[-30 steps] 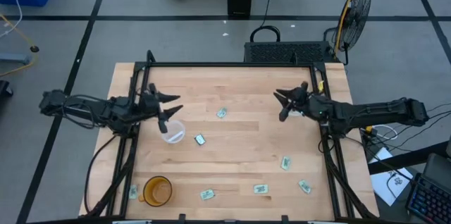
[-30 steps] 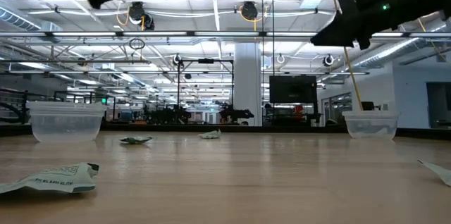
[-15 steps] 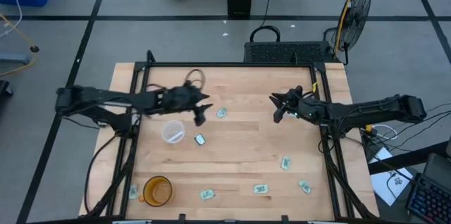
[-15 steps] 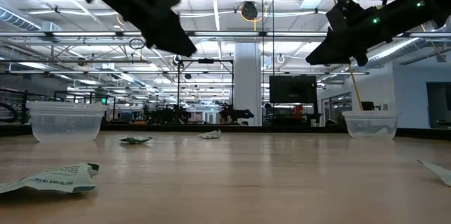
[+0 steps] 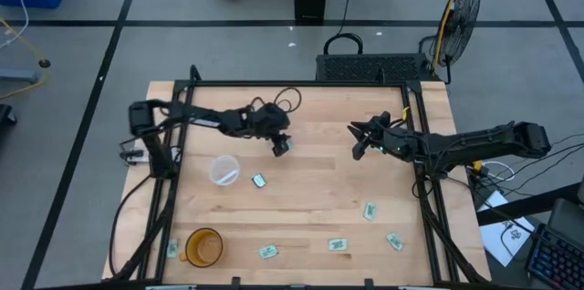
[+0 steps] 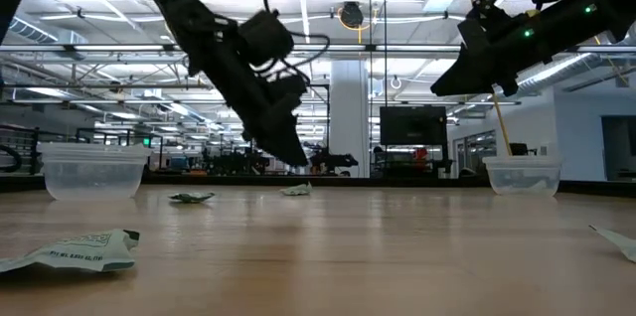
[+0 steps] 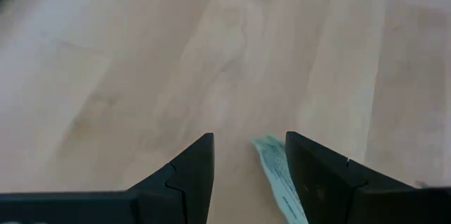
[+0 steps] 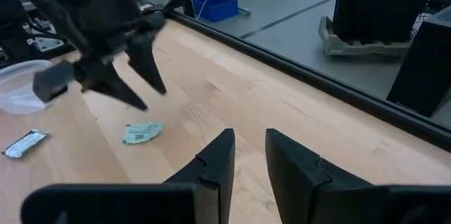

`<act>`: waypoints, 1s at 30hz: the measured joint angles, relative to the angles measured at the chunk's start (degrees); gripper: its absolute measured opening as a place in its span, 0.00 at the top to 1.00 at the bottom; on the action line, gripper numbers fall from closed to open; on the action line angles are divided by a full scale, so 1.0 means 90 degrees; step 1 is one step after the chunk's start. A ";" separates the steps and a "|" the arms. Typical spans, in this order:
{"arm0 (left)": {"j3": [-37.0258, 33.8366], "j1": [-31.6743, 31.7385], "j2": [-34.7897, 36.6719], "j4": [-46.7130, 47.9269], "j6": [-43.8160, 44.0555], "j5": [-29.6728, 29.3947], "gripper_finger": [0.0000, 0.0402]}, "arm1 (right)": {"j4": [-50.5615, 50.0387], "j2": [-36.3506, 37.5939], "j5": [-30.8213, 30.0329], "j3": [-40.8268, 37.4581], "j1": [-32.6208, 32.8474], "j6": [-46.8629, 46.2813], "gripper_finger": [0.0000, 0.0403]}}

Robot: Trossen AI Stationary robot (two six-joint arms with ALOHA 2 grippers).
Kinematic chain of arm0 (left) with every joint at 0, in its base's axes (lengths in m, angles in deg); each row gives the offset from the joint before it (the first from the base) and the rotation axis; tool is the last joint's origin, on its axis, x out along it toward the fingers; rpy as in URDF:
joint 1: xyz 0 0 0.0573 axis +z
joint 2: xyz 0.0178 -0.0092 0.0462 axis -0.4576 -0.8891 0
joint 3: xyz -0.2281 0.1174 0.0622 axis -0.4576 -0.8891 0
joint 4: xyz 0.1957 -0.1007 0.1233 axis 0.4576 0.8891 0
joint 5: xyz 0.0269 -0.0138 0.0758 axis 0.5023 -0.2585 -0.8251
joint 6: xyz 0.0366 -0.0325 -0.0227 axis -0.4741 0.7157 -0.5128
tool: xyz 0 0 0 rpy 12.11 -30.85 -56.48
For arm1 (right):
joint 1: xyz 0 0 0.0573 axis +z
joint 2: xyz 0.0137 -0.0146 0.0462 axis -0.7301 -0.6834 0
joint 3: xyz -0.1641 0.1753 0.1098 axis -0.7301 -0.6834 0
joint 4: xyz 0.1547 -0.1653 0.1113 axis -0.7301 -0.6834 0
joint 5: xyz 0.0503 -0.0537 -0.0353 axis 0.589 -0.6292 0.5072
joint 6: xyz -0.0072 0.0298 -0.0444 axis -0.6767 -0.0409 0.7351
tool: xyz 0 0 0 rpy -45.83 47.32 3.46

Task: Pick and place items into bin
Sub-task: Put the green stevia packet into the left transparent bin

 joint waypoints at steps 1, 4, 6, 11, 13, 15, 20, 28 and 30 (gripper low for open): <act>0.0024 0.0013 -0.0128 -0.0041 0.0019 0.0051 0.55 | -0.0006 0.0000 0.0000 0.0000 0.0000 0.0000 0.82; 0.0046 0.0039 -0.0407 -0.0134 0.0019 0.0059 0.55 | -0.0007 0.0000 0.0000 0.0000 0.0000 0.0002 0.82; 0.0046 0.0039 -0.0548 -0.0275 -0.0002 0.0058 0.55 | -0.0013 0.0000 0.0000 0.0000 0.0000 0.0002 0.82; 0.0051 0.0036 -0.0689 -0.0328 0.0022 -0.0080 0.56 | -0.0036 0.0000 0.0000 0.0000 0.0000 0.0002 0.82; 0.0051 0.0036 -0.0691 -0.0325 0.0020 -0.0097 0.59 | -0.0046 0.0000 0.0000 0.0000 0.0000 0.0002 0.82; 0.0051 0.0036 -0.0694 -0.0322 -0.0002 -0.0125 0.66 | -0.0049 0.0000 0.0000 0.0000 0.0000 0.0002 0.82; 0.0051 0.0056 -0.0699 -0.0323 -0.0005 -0.0277 0.91 | -0.0050 0.0000 0.0000 0.0000 0.0000 0.0002 0.82; 0.0039 -0.0024 0.0373 0.0844 -0.0274 -0.0483 0.99 | -0.0117 0.0000 0.0002 0.0000 0.0002 0.0002 0.82; 0.0046 -0.0126 0.1036 0.1471 -0.0295 -0.0564 0.99 | -0.0208 0.0000 0.0002 0.0000 0.0004 -0.0007 0.82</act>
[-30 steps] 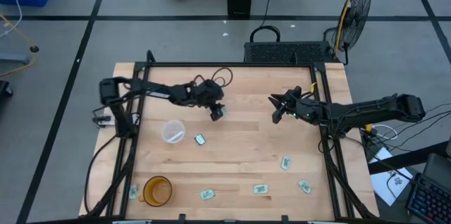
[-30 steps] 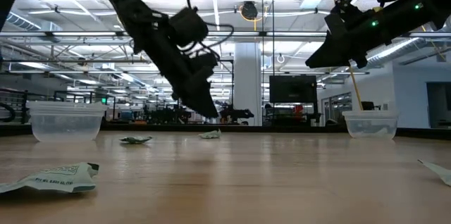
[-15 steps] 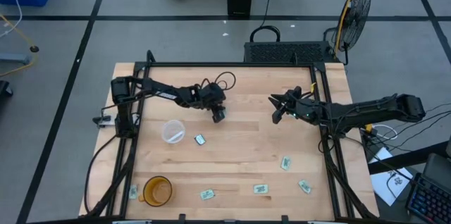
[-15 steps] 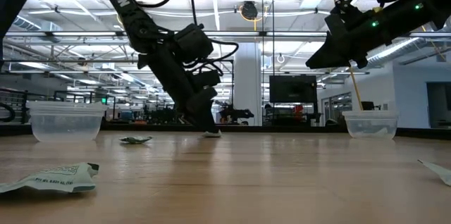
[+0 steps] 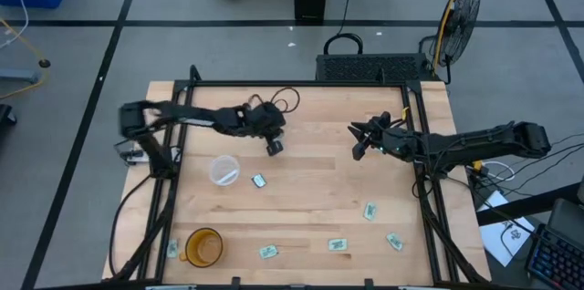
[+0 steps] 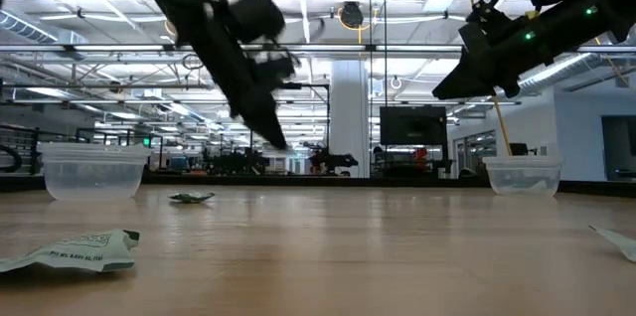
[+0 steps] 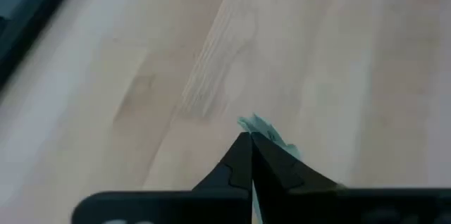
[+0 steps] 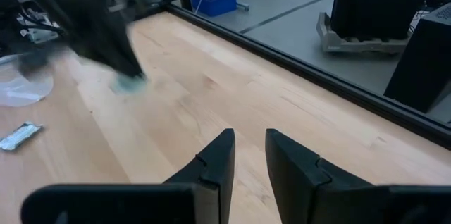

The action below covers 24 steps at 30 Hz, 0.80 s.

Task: Pick and place items into bin
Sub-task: Put the green stevia packet into the left transparent bin

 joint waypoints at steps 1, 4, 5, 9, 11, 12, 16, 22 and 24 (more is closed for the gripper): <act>-0.0001 -0.0060 0.0361 0.0421 0.0013 -0.0097 0.99 | -0.0039 0.0000 0.0000 0.0000 0.0005 -0.0002 0.82; 0.0001 -0.0329 0.1519 0.1454 0.0246 -0.0351 0.99 | -0.0064 0.0000 0.0000 0.0000 0.0008 -0.0008 0.82; 0.0005 -0.0428 0.1906 0.1819 0.0391 -0.0354 0.99 | -0.0066 0.0000 0.0000 0.0000 0.0005 -0.0010 0.82; -0.0007 -0.0952 0.3086 0.3526 0.1587 -0.0564 0.99 | -0.0075 0.0000 0.0000 0.0000 0.0008 -0.0010 0.82; -0.0125 -0.1305 0.3461 0.4255 0.2370 -0.1004 0.99 | -0.0078 0.0000 0.0000 0.0000 0.0008 -0.0013 0.82; -0.0234 -0.1473 0.3601 0.4567 0.2699 -0.1198 0.99 | -0.0078 0.0000 0.0000 0.0000 0.0008 -0.0013 0.82; -0.1027 -0.2054 0.3903 0.4783 0.3832 -0.1367 0.99 | -0.0078 0.0000 0.0000 0.0000 0.0008 -0.0015 0.82; -0.2367 -0.2535 0.3933 0.3662 0.4563 -0.0788 0.99 | -0.0076 0.0000 -0.0001 0.0000 0.0008 -0.0232 0.82; -0.2683 -0.2603 0.3933 0.3281 0.4730 -0.0539 0.99 | -0.0078 0.0000 0.0000 0.0000 0.0008 -0.0248 0.82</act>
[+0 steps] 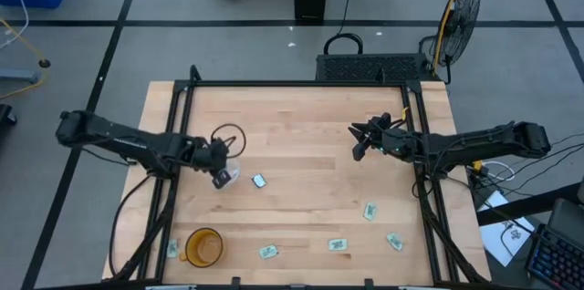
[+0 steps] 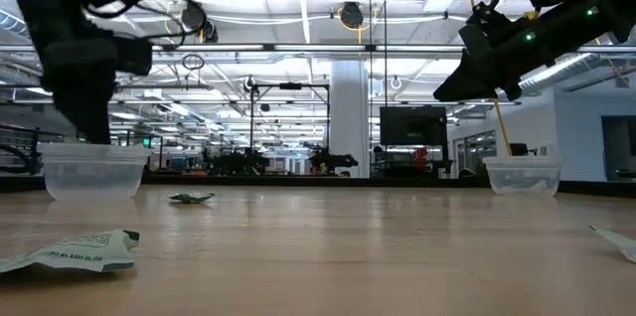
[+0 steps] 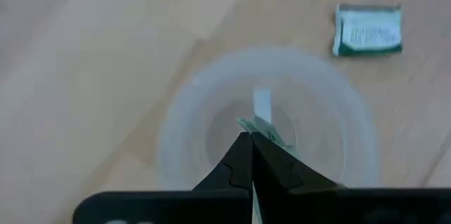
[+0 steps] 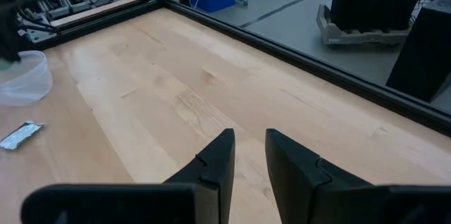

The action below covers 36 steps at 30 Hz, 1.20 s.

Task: Pick and place items into bin
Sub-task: Put the green stevia packet into the left transparent bin, then put the dark green truvia packet into the left transparent bin

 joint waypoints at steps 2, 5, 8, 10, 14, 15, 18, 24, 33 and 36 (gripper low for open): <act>-0.0212 -0.0056 0.0000 -0.0201 0.0183 0.0022 0.99 | 0.0000 0.0000 0.0000 0.0000 0.0000 0.0030 0.82; -0.0350 -0.0074 0.0002 -0.0260 0.0261 -0.0071 0.95 | 0.0001 0.0000 -0.0002 0.0000 0.0000 0.0052 0.82; -0.0360 -0.0073 0.0002 -0.0268 0.0206 -0.0261 0.92 | 0.0000 0.0000 -0.0002 0.0000 0.0000 0.0063 0.82; -0.0360 -0.0076 0.0002 -0.0266 0.0123 -0.0372 0.90 | 0.0000 0.0000 -0.0001 0.0000 0.0000 0.0066 0.82; -0.0360 -0.0076 0.0005 -0.0263 0.0084 -0.0447 0.86 | 0.0000 0.0000 -0.0002 0.0000 0.0000 0.0066 0.82; -0.0349 -0.0073 0.0005 -0.0256 0.0084 -0.0438 0.85 | 0.0000 0.0000 -0.0002 0.0000 0.0000 0.0066 0.82; -0.0148 -0.0073 0.0005 -0.0249 0.0075 -0.0192 0.83 | 0.0000 0.0000 -0.0002 0.0000 0.0000 0.0066 0.82; 0.0796 -0.0076 0.0023 -0.0149 -0.0439 0.0234 0.86 | 0.0000 0.0000 -0.0002 0.0000 0.0000 0.0066 0.82; 0.1630 0.0028 0.0013 -0.0951 -0.2482 -0.0150 0.88 | -0.0002 0.0000 -0.0002 0.0000 0.0000 0.0066 0.82; 0.1582 0.0122 -0.0223 -0.0959 -0.2684 -0.0177 0.82 | 0.0000 0.0000 -0.0002 0.0000 0.0000 0.0066 0.82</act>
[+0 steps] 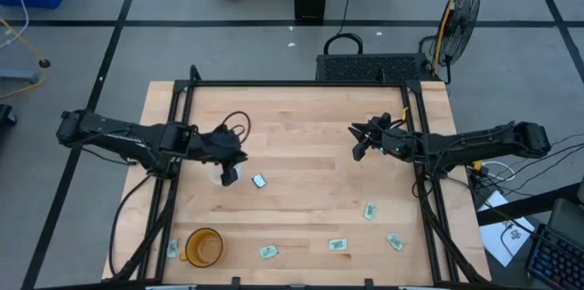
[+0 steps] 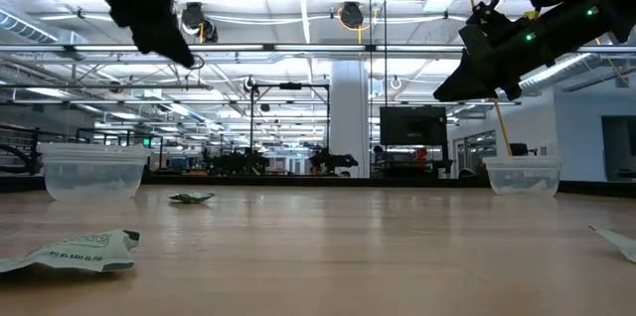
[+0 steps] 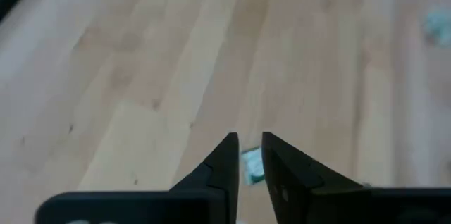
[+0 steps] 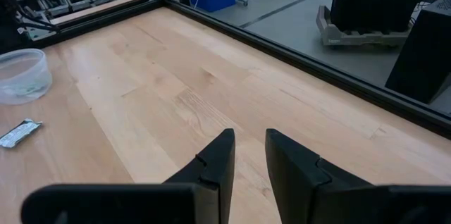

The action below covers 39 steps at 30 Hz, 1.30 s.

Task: Pick and place items into bin
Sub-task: Put the dark green truvia packet into the left transparent bin

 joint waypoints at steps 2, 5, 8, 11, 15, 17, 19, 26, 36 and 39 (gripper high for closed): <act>-0.0070 0.0047 -0.0243 0.0059 -0.0092 0.0005 0.78 | 0.0000 0.0000 0.0000 0.0000 0.0000 0.0000 0.82; -0.0081 0.0113 -0.0771 0.0009 -0.0228 0.0007 0.69 | 0.0003 0.0000 0.0000 0.0000 0.0000 0.0000 0.82; -0.0101 0.0165 -0.1410 -0.0334 -0.0443 0.0182 0.62 | 0.0013 0.0000 0.0000 0.0000 0.0000 0.0000 0.82; -0.0101 0.0216 -0.2012 -0.0875 -0.0818 0.0877 0.56 | 0.0042 0.0002 0.0000 0.0000 0.0000 0.0000 0.82; -0.0101 0.0243 -0.2651 -0.1260 -0.1186 0.1609 0.53 | 0.0040 0.0002 0.0000 0.0000 0.0000 0.0000 0.82; -0.0096 0.0244 -0.2879 -0.1295 -0.1344 0.1684 0.53 | 0.0037 0.0001 0.0000 0.0000 0.0000 0.0000 0.82; -0.0096 0.0247 -0.3066 -0.1284 -0.1456 0.1651 0.52 | 0.0039 0.0002 0.0000 0.0000 0.0000 0.0000 0.82; -0.0077 0.0429 -0.3601 -0.1410 -0.1859 0.1168 0.52 | 0.0038 0.0002 0.0000 0.0000 0.0000 0.0002 0.82; -0.0084 0.0817 -0.3742 -0.1981 -0.1924 0.1096 0.52 | 0.0037 0.0002 0.0000 0.0000 0.0000 0.0002 0.82; -0.0084 0.0884 -0.3742 -0.1993 -0.2078 0.1091 0.52 | 0.0036 0.0002 0.0000 0.0000 0.0000 0.0002 0.82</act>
